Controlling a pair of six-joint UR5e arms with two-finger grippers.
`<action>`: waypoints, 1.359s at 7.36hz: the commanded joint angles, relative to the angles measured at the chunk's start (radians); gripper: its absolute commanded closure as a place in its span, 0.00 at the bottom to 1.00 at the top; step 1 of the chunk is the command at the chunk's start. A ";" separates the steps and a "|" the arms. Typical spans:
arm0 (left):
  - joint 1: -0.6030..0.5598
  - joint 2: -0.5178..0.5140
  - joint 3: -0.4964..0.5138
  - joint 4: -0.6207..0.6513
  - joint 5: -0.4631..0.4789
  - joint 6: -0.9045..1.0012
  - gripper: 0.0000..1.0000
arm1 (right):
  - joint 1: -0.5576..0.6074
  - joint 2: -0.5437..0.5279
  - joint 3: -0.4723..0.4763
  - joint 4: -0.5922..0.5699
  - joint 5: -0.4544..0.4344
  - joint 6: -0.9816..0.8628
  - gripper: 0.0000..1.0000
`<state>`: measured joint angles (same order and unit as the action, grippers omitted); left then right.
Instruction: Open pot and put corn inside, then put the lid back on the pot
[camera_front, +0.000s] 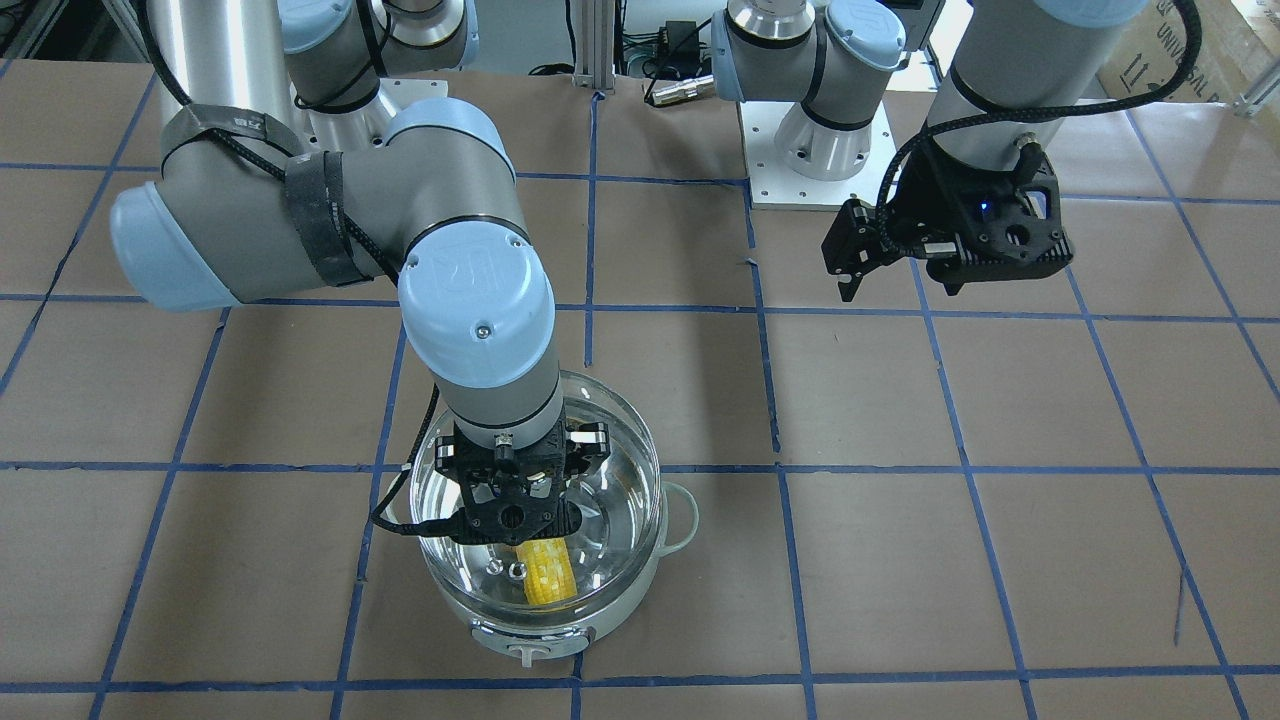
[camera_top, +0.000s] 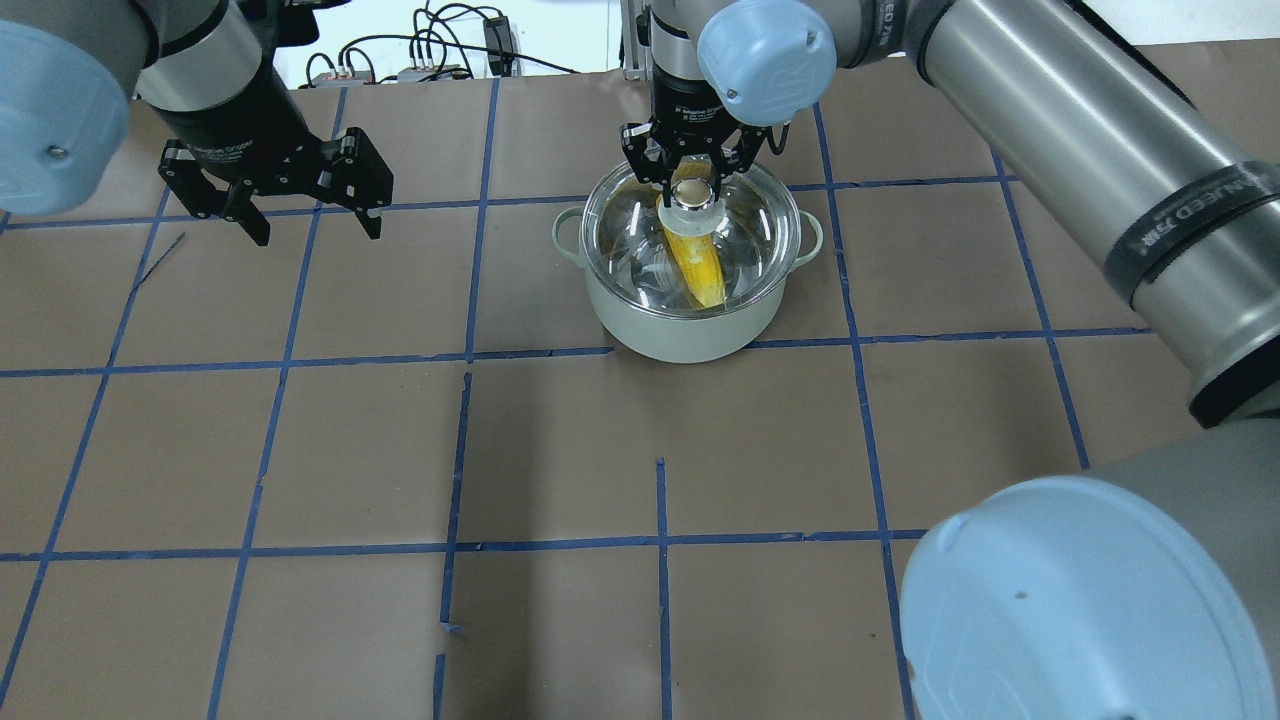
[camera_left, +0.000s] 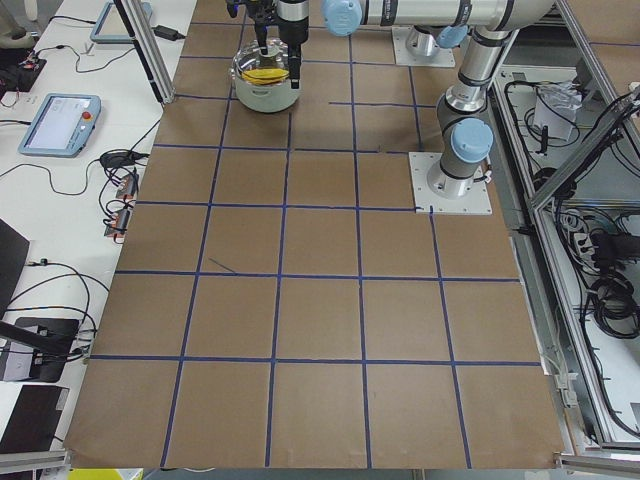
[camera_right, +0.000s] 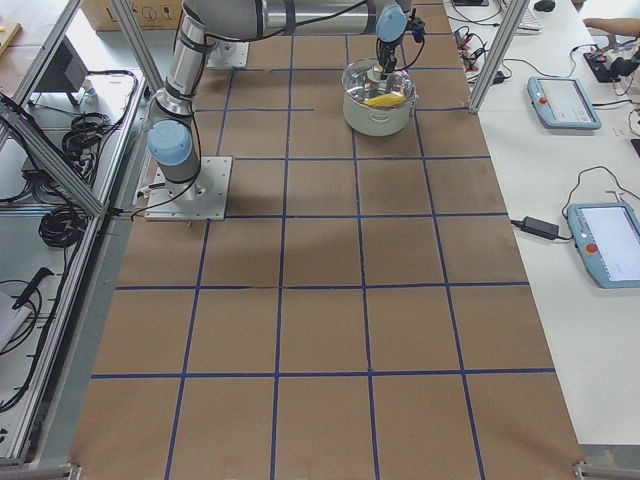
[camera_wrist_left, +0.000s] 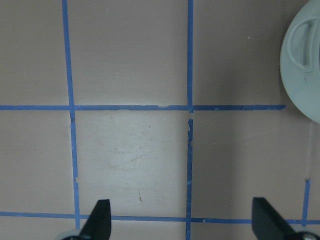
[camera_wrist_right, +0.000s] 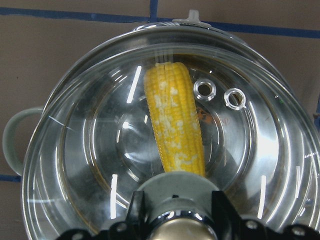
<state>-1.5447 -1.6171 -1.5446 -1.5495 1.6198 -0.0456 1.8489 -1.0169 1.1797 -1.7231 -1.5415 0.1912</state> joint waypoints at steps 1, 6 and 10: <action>0.000 -0.001 -0.014 0.002 0.002 -0.020 0.00 | 0.001 0.003 0.015 -0.042 0.006 0.004 0.95; 0.000 -0.004 -0.022 -0.001 0.009 -0.008 0.00 | -0.003 0.008 0.014 -0.070 0.006 0.004 0.67; 0.011 -0.007 -0.020 0.002 0.008 -0.006 0.00 | -0.005 0.006 0.012 -0.059 -0.003 0.004 0.00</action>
<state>-1.5357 -1.6232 -1.5649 -1.5481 1.6274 -0.0516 1.8449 -1.0103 1.1941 -1.7828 -1.5400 0.1948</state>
